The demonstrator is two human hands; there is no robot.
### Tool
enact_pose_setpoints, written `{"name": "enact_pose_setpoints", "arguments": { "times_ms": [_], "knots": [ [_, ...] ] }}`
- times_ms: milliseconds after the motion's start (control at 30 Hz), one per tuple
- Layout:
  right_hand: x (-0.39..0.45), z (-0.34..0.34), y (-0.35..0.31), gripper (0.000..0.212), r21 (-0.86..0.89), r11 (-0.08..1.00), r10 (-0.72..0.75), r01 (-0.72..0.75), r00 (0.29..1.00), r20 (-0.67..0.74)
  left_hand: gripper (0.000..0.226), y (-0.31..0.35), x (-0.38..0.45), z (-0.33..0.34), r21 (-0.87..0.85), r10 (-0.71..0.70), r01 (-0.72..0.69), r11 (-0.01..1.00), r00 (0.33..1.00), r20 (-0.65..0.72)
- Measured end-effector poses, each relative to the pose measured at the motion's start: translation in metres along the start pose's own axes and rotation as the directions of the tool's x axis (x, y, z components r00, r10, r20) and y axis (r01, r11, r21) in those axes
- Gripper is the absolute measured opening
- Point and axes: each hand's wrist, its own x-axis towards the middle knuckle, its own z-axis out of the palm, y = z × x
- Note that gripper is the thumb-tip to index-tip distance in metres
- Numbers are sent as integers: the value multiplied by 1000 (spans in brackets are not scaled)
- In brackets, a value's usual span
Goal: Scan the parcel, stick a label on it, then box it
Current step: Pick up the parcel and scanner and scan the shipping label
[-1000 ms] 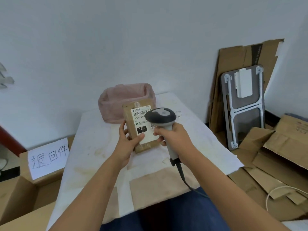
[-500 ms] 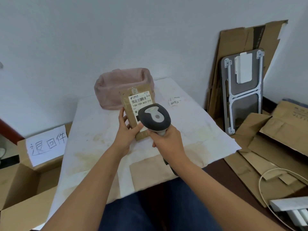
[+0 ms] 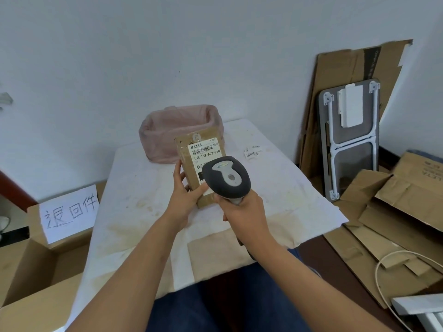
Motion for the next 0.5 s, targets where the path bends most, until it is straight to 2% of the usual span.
{"name": "enact_pose_setpoints", "arguments": {
  "times_ms": [500],
  "knots": [
    [6, 4, 10, 14, -17, 1000, -26, 25, 1000, -15, 102, 1, 1, 1, 15, -6, 6, 1000, 1000, 1]
  ]
}}
